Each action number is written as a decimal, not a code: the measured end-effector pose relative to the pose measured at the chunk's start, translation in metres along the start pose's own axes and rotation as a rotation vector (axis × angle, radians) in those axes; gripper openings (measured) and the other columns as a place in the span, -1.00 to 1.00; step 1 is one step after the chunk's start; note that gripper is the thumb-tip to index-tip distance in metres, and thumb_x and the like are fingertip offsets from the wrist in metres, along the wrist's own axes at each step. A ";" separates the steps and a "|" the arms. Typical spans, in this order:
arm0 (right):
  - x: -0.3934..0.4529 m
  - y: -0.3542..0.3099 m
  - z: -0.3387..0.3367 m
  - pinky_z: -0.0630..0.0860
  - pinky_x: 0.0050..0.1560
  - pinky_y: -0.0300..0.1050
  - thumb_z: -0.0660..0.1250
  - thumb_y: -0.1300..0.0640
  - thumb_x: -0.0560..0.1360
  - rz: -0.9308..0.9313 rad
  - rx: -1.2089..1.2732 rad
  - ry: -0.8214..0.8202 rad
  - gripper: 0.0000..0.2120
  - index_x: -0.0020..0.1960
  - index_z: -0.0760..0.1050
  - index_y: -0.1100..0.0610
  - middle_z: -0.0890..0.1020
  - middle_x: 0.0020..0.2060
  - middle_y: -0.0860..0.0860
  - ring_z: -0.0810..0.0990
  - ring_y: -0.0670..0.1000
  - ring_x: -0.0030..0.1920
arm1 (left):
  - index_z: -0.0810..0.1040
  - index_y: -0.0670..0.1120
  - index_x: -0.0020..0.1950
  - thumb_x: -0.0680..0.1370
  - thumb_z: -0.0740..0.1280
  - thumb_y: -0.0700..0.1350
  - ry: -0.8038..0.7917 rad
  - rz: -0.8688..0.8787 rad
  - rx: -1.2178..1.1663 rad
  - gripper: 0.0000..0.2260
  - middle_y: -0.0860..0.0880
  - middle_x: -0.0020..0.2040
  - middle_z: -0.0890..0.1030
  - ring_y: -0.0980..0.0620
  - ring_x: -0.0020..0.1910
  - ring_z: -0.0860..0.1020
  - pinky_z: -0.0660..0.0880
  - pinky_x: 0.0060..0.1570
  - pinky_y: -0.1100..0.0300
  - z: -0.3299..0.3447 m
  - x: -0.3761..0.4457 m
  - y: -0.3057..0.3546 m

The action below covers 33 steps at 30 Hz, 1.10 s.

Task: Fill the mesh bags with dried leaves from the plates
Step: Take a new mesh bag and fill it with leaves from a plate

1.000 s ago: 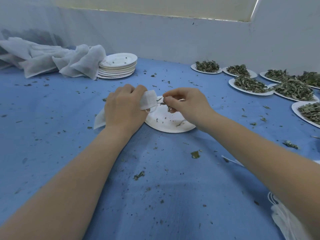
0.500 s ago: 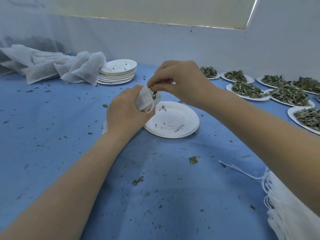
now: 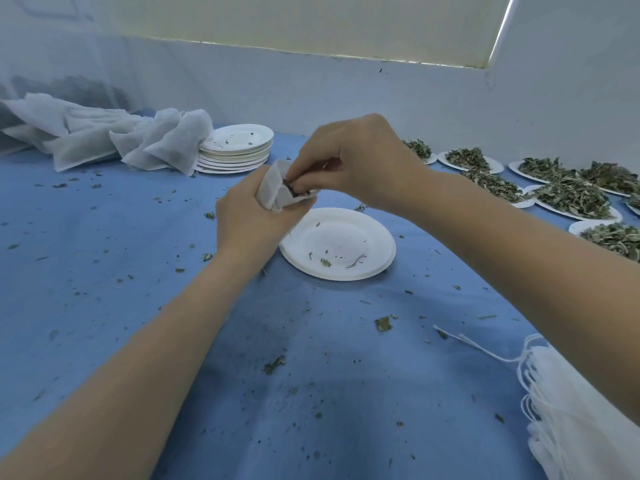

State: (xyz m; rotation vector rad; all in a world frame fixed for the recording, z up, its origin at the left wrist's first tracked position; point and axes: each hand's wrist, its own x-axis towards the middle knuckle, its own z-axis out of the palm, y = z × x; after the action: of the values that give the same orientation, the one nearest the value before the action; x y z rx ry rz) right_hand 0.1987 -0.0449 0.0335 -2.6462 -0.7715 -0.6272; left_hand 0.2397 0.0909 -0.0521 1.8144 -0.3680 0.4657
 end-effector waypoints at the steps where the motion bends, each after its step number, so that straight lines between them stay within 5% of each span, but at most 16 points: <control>1: 0.000 -0.001 0.000 0.48 -0.02 -0.16 0.45 0.20 0.42 -0.020 -0.010 -0.025 -0.87 -0.04 0.68 0.12 0.68 -0.14 0.04 0.60 -0.01 -0.17 | 0.55 -0.01 -0.12 0.22 0.44 0.14 -0.009 -0.007 -0.004 -0.66 0.00 -0.24 0.60 0.14 -0.29 0.45 0.44 -0.18 0.17 -0.001 0.001 0.000; 9: 0.008 -0.002 0.007 0.49 -0.05 -0.06 0.33 0.30 0.43 -0.005 -0.072 -0.130 -0.79 -0.02 0.67 0.11 0.67 -0.18 0.07 0.61 0.08 -0.14 | 0.51 0.12 -0.24 0.26 0.51 0.11 -0.017 0.009 0.032 -0.78 0.19 -0.32 0.57 0.29 -0.35 0.46 0.39 -0.34 0.39 0.001 -0.003 0.003; 14: 0.010 -0.004 0.015 0.45 -0.14 -0.05 0.28 0.33 0.36 0.006 -0.113 -0.024 -0.87 -0.13 0.57 0.28 0.60 -0.24 0.13 0.53 0.10 -0.20 | 0.51 0.18 -0.23 0.14 0.49 0.19 -0.039 -0.002 -0.003 -0.70 0.37 -0.30 0.57 0.43 -0.28 0.51 0.37 -0.38 0.54 0.004 -0.006 0.011; 17: 0.013 -0.007 0.020 0.46 -0.12 -0.07 0.21 0.33 0.37 0.081 -0.143 0.009 -0.77 -0.09 0.59 0.19 0.63 -0.21 0.09 0.51 0.06 -0.19 | 0.46 0.23 -0.21 0.12 0.50 0.19 -0.052 0.019 -0.018 -0.66 0.40 -0.28 0.55 0.46 -0.26 0.50 0.33 -0.38 0.58 0.002 -0.006 0.013; 20: 0.017 -0.005 0.020 0.45 -0.09 -0.15 0.19 0.32 0.40 0.172 -0.168 0.030 -0.72 -0.06 0.62 0.10 0.65 -0.16 0.07 0.53 0.04 -0.15 | 0.39 0.25 -0.04 0.10 0.53 0.22 -0.074 0.072 0.031 -0.48 0.34 -0.22 0.55 0.43 -0.21 0.49 0.36 -0.32 0.54 -0.005 -0.006 0.006; 23: 0.014 0.003 0.016 0.47 -0.04 -0.14 0.24 0.30 0.41 0.259 -0.107 0.068 -0.81 -0.07 0.61 0.21 0.65 -0.15 0.14 0.58 0.10 -0.08 | 0.29 0.24 0.18 0.18 0.55 0.11 -0.165 0.077 0.269 -0.33 0.29 -0.17 0.48 0.28 -0.14 0.47 0.37 -0.26 0.35 -0.014 -0.003 -0.007; 27: -0.008 0.012 0.013 0.37 -0.28 -0.15 0.23 0.29 0.45 0.378 0.176 -0.011 -0.81 -0.27 0.56 0.16 0.54 -0.42 -0.01 0.40 0.00 -0.38 | 0.41 0.12 0.15 0.31 0.46 -0.05 -0.159 0.065 0.436 -0.54 0.14 -0.12 0.51 -0.03 -0.05 0.51 0.45 -0.10 0.09 -0.020 0.001 -0.019; 29: -0.019 0.017 0.015 0.55 -0.06 -0.09 0.26 0.23 0.50 0.454 0.303 -0.032 -0.79 -0.11 0.65 0.04 0.68 -0.23 -0.01 0.60 0.00 -0.20 | 0.45 0.11 0.08 0.34 0.42 -0.05 -0.161 0.075 0.487 -0.66 0.12 -0.13 0.53 -0.04 -0.07 0.50 0.45 -0.12 0.10 -0.019 0.002 -0.022; 33: -0.040 0.033 0.022 0.42 0.26 -0.10 0.22 0.13 0.55 0.597 0.395 0.021 -0.75 0.17 0.58 0.01 0.63 0.09 -0.10 0.55 -0.12 0.09 | 0.45 0.08 0.07 0.37 0.40 -0.04 -0.153 0.060 0.520 -0.69 0.11 -0.13 0.51 -0.01 -0.10 0.46 0.42 -0.15 0.11 -0.019 0.004 -0.026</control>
State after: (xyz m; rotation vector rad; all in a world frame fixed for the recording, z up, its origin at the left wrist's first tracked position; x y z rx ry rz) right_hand 0.1937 -0.0793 -0.0111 -2.3156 -0.0581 -0.2968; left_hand 0.2529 0.1164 -0.0668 2.3578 -0.4350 0.4970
